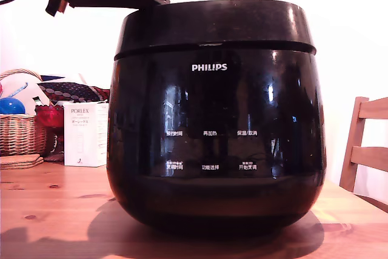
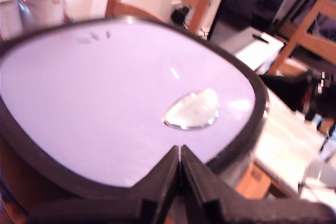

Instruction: Close the rice cooker by pressing the lid down with medium force

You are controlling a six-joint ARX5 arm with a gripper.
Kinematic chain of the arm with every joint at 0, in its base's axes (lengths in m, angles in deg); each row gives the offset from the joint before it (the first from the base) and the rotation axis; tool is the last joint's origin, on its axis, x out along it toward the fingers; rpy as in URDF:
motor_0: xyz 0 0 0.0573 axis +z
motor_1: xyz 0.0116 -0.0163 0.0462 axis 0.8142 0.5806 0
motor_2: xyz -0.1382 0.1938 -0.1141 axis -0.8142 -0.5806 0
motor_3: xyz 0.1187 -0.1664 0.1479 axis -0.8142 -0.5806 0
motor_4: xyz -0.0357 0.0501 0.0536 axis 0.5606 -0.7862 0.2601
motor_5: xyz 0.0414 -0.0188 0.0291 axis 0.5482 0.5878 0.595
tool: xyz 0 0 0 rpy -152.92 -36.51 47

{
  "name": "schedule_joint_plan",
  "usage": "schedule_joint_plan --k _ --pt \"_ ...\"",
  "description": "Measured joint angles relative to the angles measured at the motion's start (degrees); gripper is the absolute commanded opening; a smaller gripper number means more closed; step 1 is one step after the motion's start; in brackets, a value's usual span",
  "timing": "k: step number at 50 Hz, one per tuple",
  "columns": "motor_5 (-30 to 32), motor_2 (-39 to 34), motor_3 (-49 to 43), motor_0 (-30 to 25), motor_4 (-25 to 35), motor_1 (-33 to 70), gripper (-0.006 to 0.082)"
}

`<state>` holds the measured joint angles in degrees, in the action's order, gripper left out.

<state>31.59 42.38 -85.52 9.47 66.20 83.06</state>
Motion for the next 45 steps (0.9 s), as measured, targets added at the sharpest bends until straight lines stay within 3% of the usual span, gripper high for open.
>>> schedule_joint_plan --k 45 --pt "2.2 -1.9 2.7 -0.3 -0.2 0.5 -0.0022"
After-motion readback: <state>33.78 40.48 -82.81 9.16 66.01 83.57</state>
